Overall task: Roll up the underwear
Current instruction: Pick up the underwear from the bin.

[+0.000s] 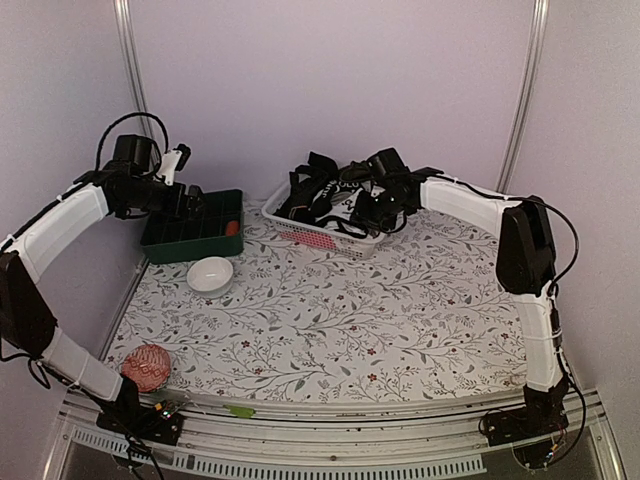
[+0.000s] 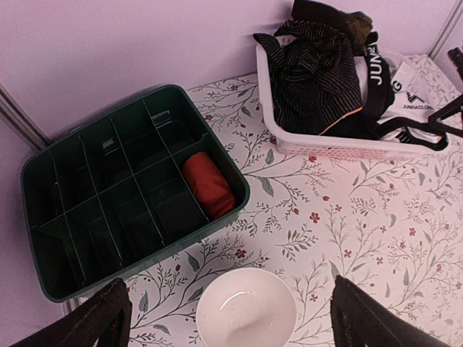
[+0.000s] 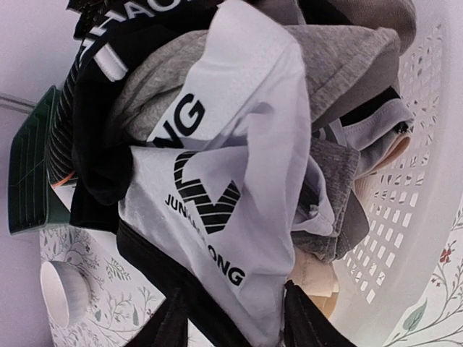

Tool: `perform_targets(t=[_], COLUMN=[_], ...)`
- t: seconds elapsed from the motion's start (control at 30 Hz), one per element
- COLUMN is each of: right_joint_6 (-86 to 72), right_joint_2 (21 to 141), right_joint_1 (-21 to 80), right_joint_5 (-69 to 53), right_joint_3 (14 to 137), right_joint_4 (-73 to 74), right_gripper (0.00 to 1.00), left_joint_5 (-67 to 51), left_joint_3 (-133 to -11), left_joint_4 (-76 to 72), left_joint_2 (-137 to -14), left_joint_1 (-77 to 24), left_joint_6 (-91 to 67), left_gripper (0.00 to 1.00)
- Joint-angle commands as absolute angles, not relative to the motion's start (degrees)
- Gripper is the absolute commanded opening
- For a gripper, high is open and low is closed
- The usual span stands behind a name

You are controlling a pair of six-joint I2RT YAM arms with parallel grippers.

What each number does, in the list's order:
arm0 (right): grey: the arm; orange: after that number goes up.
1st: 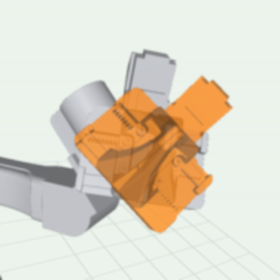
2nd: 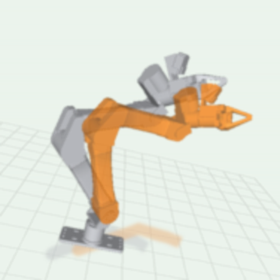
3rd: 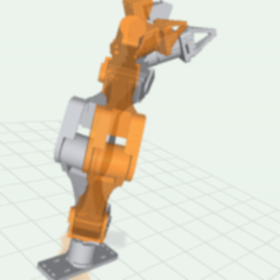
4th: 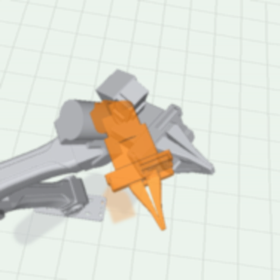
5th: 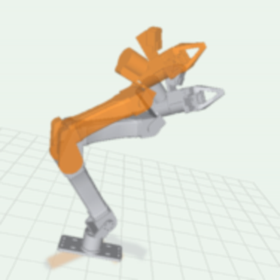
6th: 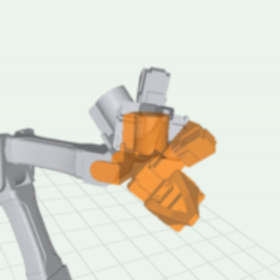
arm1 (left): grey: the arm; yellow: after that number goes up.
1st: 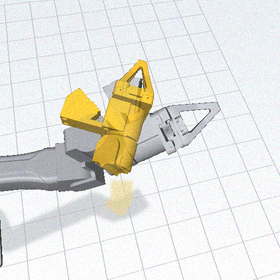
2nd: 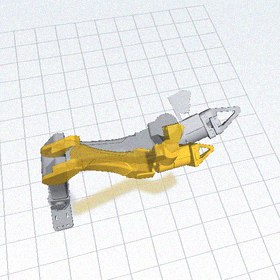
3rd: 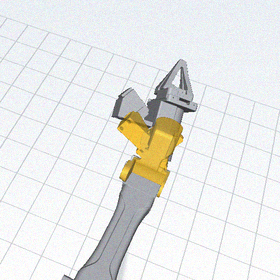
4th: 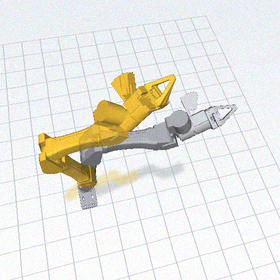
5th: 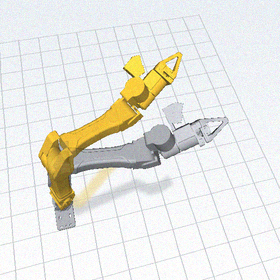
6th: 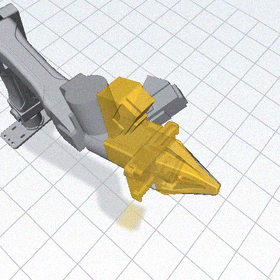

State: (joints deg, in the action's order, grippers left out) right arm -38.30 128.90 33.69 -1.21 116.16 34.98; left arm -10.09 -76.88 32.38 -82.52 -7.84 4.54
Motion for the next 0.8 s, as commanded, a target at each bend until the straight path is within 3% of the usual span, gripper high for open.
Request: perform_targets(t=[0.0,0.07,0.17,0.5,0.77], right_joint_6=[-38.9,-39.1,-38.6,-35.8,-35.1], right_joint_2=[128.1,126.3,123.5,114.9,109.0], right_joint_1=[33.3,33.1,32.7,31.6,31.7], right_joint_5=[-2.4,-1.5,-0.4,-4.4,-17.1], right_joint_3=[116.2,116.2,116.1,116.2,116.3], right_joint_4=[34.8,34.5,33.6,23.3,13.8], right_gripper=[0.29,0.21,0.0,0.0,0.0], left_joint_5=[-10.6,-10.8,-11.5,-13.8,-15.9], left_joint_3=[-77.4,-77.2,-76.5,-74.8,-75.9], left_joint_4=[30.9,30.8,30.1,25.4,23.7], left_joint_2=[-82.3,-82.3,-81.8,-80.4,-81.4], left_joint_1=[-7.9,-7.9,-8.0,-8.2,-8.5], left_joint_6=[5.0,5.0,5.3,6.6,6.2], left_gripper=[0.96,0.96,0.96,0.96,0.96])
